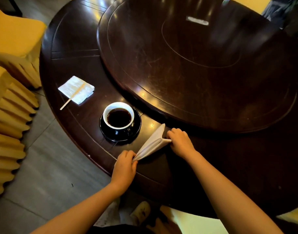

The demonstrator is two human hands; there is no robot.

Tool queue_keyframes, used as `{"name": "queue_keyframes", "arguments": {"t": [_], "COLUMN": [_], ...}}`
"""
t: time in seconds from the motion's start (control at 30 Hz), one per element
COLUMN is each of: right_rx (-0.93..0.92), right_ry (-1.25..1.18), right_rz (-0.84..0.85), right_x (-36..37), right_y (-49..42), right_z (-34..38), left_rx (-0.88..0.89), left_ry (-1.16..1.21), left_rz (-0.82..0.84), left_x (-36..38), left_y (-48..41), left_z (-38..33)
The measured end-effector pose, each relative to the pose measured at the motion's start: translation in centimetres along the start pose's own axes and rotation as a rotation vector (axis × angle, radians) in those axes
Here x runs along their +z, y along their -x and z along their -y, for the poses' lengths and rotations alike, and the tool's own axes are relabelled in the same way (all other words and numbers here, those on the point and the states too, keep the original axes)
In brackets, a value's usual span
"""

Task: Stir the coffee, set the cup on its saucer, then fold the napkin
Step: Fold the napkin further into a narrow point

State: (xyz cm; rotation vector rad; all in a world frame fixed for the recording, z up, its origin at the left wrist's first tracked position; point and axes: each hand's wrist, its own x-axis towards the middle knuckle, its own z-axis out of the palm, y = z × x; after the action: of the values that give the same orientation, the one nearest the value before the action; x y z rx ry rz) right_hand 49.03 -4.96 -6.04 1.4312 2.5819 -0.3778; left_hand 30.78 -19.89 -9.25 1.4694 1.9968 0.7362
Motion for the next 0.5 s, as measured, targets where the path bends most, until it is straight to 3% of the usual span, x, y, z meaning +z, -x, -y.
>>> {"name": "queue_keyframes", "arguments": {"t": [0.1,0.3,0.5], "right_rx": [-0.006,0.268,0.561], "right_ry": [0.124,0.164,-0.582], "right_rz": [0.059,0.203,0.191], "right_x": [0.0,-1.4,-3.8], "right_y": [0.8,1.8,-2.0], "right_z": [-1.1,-2.0,0.7], "left_rx": [0.005,0.039,0.039], "left_ry": [0.005,0.000,0.002], "left_rz": [0.021,0.035,0.051], "left_x": [-0.1,-0.3,-0.5], "left_y": [-0.3,0.0,0.1], "left_z": [0.0,0.4,0.5]}}
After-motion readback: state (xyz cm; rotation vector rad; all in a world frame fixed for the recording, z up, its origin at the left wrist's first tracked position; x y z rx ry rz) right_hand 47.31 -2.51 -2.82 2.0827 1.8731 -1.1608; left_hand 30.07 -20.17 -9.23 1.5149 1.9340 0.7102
